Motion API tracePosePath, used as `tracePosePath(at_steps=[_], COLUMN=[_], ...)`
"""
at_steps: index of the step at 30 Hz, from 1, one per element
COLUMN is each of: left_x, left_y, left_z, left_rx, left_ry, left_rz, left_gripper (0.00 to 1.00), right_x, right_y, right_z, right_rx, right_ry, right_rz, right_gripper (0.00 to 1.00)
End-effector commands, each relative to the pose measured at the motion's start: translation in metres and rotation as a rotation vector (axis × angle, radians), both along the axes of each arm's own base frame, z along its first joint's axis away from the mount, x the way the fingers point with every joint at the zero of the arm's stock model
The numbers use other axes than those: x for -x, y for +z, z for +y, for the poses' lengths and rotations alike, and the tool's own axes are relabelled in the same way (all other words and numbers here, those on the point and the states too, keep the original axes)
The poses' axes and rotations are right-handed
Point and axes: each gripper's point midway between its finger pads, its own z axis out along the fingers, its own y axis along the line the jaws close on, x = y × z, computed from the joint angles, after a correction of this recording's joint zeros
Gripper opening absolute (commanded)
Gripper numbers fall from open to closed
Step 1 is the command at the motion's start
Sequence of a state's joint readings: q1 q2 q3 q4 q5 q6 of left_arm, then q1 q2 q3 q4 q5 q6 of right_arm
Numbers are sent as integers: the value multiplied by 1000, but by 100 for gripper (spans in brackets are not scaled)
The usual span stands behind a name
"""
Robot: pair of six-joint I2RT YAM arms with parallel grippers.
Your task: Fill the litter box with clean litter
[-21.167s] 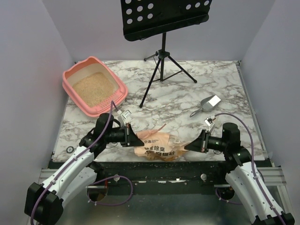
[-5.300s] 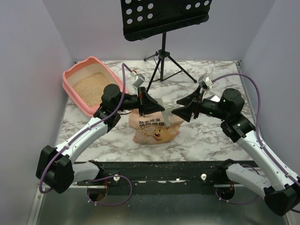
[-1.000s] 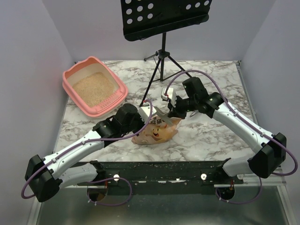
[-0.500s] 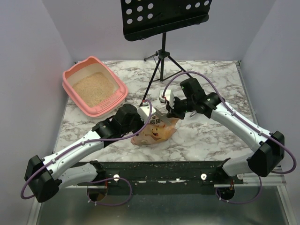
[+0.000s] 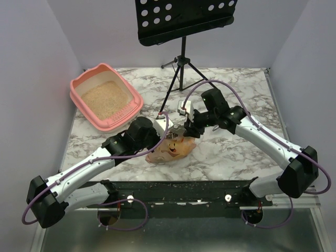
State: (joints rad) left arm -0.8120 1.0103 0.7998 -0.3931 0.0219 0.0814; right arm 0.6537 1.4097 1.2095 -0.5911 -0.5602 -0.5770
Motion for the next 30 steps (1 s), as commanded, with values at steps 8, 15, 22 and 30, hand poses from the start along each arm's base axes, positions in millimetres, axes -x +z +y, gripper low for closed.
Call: tracePosePath(at_steps=[8,15,22,30], left_x=[-9,-9,-8,-8], left_y=[31,33,33,33], left_z=[-4,-4,-4,-4], left_rx=[84,87,87,88], left_ry=[22,20,19,19], left_rz=[-93,-97,-99,-102], left_gripper=[8,8,9,9], right_x=[-7,-14,-2,8], right_y=[4,5,-13,-8], right_z=[0,11,20,9], right_rx=[-16,-49,-54,-13], right_ry=[3,32,109,126], right_rz=[-93,-123,-27,-28], right_gripper=[55,55,48,1])
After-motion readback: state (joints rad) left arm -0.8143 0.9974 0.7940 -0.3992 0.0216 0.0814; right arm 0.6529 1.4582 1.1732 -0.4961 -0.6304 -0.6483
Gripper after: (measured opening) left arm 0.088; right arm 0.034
